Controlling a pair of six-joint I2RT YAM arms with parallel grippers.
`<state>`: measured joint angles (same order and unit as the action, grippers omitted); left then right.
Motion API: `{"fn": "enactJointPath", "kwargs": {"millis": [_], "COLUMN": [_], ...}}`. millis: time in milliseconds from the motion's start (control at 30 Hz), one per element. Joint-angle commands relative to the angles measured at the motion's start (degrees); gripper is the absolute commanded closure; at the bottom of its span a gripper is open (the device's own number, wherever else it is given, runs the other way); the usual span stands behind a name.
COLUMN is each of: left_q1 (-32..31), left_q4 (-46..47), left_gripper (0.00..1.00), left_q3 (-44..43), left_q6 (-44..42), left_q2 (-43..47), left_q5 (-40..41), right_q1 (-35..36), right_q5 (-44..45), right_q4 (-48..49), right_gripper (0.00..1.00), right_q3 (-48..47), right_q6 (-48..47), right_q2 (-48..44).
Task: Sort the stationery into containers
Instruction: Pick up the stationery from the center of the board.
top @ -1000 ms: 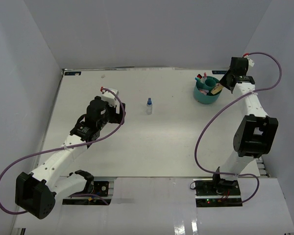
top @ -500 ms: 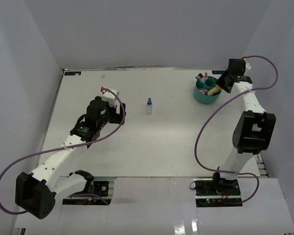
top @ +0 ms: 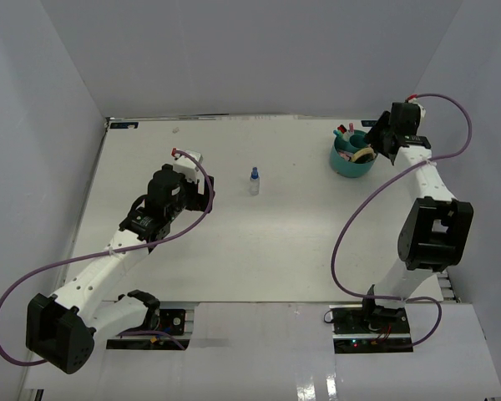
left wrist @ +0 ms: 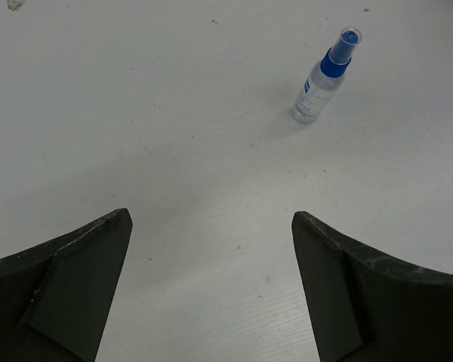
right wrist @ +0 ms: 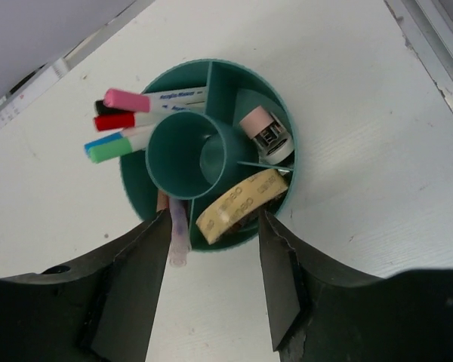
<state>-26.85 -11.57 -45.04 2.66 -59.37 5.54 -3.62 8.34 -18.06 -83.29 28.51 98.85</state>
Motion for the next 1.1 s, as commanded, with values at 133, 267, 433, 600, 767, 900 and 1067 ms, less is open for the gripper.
{"fn": "enactJointPath", "kwargs": {"millis": [133, 267, 433, 600, 767, 900, 1067], "left_q1": [0.22, 0.4, 0.57, 0.92, 1.45, 1.63, 1.8], "left_q4": [0.06, -0.29, -0.64, -0.91, -0.91, -0.82, -0.82], "left_gripper": [0.02, 0.02, 0.02, 0.02, 0.02, 0.02, 0.02], "left_q3": [-1.46, -1.46, -1.46, -1.28, -1.28, -1.28, -1.28], "left_q6": [0.6, 1.12, 1.91, 2.35, 2.71, 2.71, 2.79], "left_q2": [1.1, 1.1, 0.66, 0.49, 0.14, 0.05, 0.14], "left_q5": [0.35, 2.89, 6.06, 8.52, 8.61, 8.26, 7.82], "right_q1": [10.11, 18.28, 29.09, 32.7, 36.3, 37.01, 37.19], "right_q5": [-6.84, -13.42, -19.22, -21.17, -21.61, -21.78, -22.22], "right_q4": [11.2, 17.17, 25.78, 27.2, 27.99, 30.19, 31.07], "right_gripper": [0.31, 0.24, 0.15, 0.13, 0.13, 0.14, 0.19], "right_q3": [5.93, 12.26, 18.76, 17.9, 14.83, 13.42, 10.69], "right_q6": [-18.65, -26.04, -33.69, -35.28, -37.3, -37.04, -36.51], "right_q2": [-14.72, -19.12, -18.97, -12.39, -6.57, -1.57, 3.18]}}
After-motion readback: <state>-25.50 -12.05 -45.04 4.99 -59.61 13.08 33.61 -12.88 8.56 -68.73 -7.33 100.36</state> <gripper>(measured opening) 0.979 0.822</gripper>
